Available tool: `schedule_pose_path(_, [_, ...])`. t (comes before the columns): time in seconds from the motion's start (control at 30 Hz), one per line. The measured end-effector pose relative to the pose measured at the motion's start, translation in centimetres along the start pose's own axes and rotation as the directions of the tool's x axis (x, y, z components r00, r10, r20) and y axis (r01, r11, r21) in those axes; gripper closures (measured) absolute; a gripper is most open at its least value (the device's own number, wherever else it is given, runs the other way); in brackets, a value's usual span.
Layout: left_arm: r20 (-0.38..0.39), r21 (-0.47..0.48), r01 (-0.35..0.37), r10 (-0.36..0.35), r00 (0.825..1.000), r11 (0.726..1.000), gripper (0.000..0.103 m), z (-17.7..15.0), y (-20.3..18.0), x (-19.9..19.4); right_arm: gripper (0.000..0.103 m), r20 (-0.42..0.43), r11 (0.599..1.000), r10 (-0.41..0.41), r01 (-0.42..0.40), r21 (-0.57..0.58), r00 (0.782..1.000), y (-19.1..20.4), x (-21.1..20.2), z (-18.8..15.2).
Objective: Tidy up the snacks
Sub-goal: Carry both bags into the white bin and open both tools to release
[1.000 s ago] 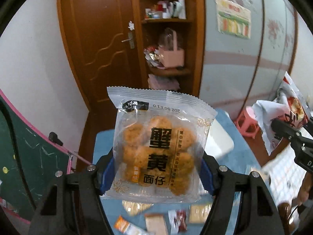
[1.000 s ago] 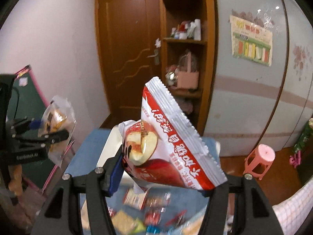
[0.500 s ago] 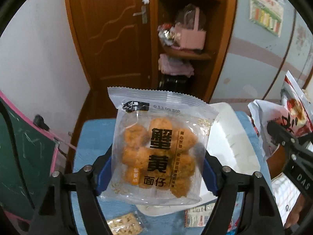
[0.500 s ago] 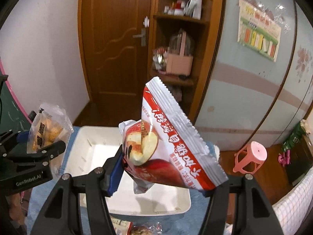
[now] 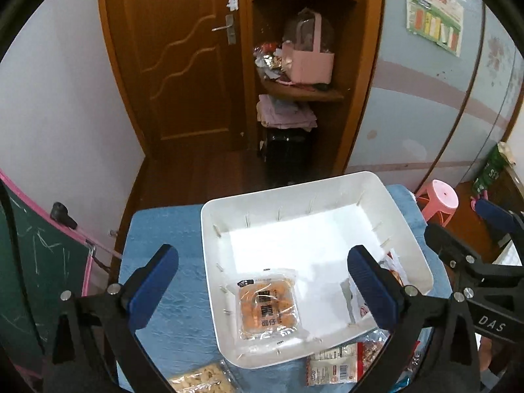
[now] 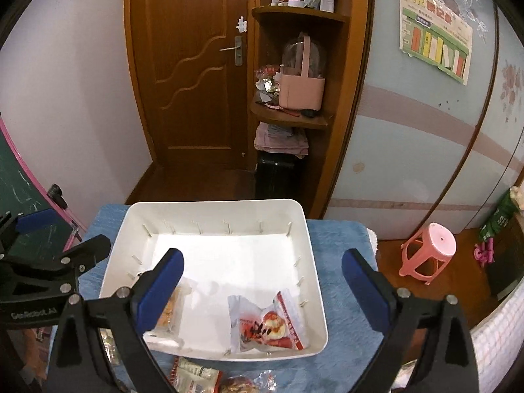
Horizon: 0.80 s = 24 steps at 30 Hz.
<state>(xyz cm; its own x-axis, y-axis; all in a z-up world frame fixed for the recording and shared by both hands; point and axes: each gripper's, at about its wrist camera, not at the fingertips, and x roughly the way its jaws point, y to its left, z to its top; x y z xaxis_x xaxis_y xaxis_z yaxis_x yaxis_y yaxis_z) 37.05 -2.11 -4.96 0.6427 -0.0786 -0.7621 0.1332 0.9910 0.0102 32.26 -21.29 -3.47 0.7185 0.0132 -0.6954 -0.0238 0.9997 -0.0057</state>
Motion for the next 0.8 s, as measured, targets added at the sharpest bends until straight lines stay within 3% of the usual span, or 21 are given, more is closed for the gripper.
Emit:
schedule_pose_path(0.5, [0.050,0.020,0.018,-0.019,0.999,1.000,0.000,-2.5,1.2,-7.1,0.005,0.015,0.999,0.035,-0.035,0.010,0.999,-0.1,-5.8,-0.8])
schedule_pose_path(0.8, [0.070,0.028,0.048,-0.050,0.996,0.998,0.000,-5.3,3.7,-12.0,0.005,0.072,0.999,0.036,-0.039,0.034,0.997,0.1,-10.9,-2.0])
